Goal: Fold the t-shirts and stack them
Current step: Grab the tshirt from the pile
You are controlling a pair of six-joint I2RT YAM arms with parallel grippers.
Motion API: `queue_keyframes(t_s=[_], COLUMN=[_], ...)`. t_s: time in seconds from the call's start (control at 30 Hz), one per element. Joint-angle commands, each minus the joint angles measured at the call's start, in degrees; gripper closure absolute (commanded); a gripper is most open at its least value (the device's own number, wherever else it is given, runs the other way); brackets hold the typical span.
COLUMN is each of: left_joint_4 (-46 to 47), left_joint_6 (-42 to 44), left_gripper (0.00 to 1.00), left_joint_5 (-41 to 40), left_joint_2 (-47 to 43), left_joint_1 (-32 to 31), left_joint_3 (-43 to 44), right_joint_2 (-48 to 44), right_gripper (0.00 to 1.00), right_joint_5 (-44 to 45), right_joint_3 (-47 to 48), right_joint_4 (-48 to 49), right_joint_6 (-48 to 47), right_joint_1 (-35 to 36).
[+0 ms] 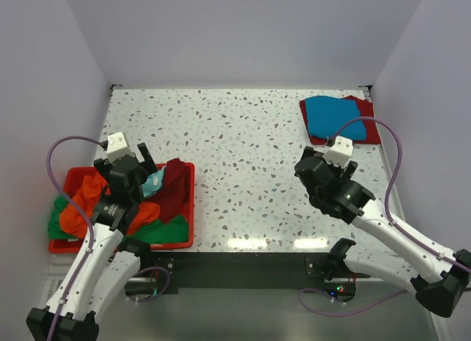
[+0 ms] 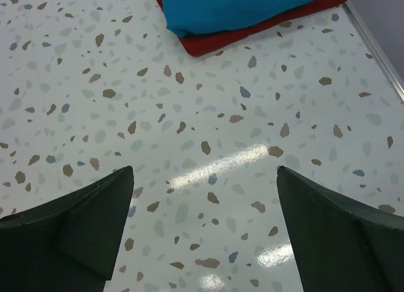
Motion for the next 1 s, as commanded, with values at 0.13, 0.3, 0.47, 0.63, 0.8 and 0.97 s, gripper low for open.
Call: queue_keyframes(t_s=[0.13, 0.3, 0.47, 0.63, 0.8, 0.97], left_joint_4=[-1.3, -2.4, -15.8, -27.7, -38.5, -43.1], left_joint_6=[-1.0, -1.4, -14.1, -26.2, -43.2, -50.8], left_gripper=[0.00, 0.00, 0.00, 0.00, 0.00, 0.00], left_joint_5=[-2.7, -4.6, -17.1, -19.1, -19.3, -19.4], left_joint_2=[2.8, 2.9, 3.3, 7.1, 12.2, 14.0], left_joint_1=[-0.2, -0.4, 0.4, 3.2, 10.1, 15.5], left_joint_3=[2.5, 2.9, 6.1, 9.3, 9.0, 9.1], right_joint_2=[4.2, 5.3, 5.3, 5.6, 5.7, 5.3], right_gripper=[0.01, 0.01, 0.01, 0.01, 0.01, 0.01], right_joint_5=[3.9, -1.7, -10.4, -14.8, -19.9, -22.1], right_joint_3=[1.3, -0.6, -4.1, -6.3, -7.8, -8.5], right_joint_4=[-1.8, 4.3, 9.2, 11.5, 13.7, 14.2], right_joint_6=[6.1, 3.1, 3.4, 2.2, 1.8, 0.9], right_joint_1=[-0.5, -2.0, -6.3, -9.8, -12.6, -14.3])
